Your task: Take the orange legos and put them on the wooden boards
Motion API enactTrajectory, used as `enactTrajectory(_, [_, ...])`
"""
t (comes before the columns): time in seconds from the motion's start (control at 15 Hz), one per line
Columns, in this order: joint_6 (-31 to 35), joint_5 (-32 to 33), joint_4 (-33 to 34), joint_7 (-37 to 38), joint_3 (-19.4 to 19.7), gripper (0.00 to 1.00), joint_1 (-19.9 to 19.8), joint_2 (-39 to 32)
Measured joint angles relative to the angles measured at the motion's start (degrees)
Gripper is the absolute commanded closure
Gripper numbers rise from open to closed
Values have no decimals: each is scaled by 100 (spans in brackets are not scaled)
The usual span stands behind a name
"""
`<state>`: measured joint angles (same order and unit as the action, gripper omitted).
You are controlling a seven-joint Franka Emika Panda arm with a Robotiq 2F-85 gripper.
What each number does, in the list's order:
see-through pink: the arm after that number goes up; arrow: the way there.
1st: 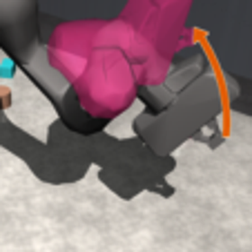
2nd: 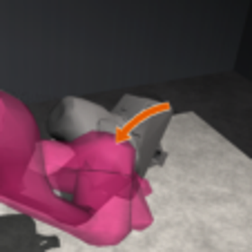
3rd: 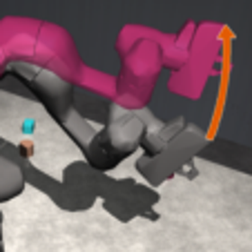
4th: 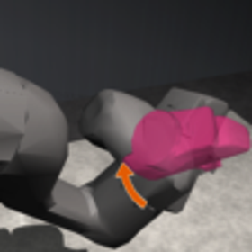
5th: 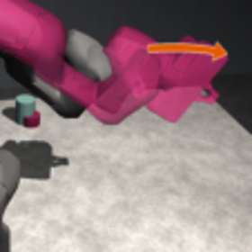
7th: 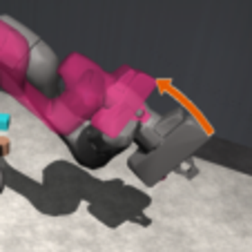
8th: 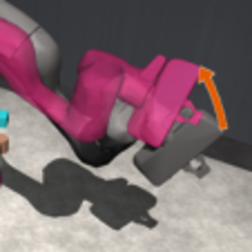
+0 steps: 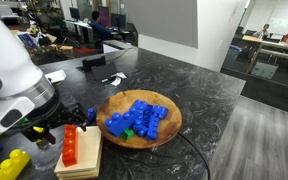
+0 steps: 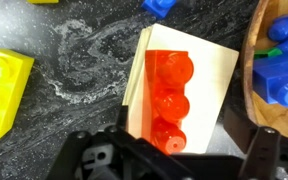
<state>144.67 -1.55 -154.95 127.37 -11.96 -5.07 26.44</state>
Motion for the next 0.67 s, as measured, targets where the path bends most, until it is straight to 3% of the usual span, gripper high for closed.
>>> enactTrajectory(0.47, [436, 407, 10, -114, -240, 0, 110, 303])
enactTrajectory(0.67, [802, 416, -41, -752, -215, 0, 359, 336])
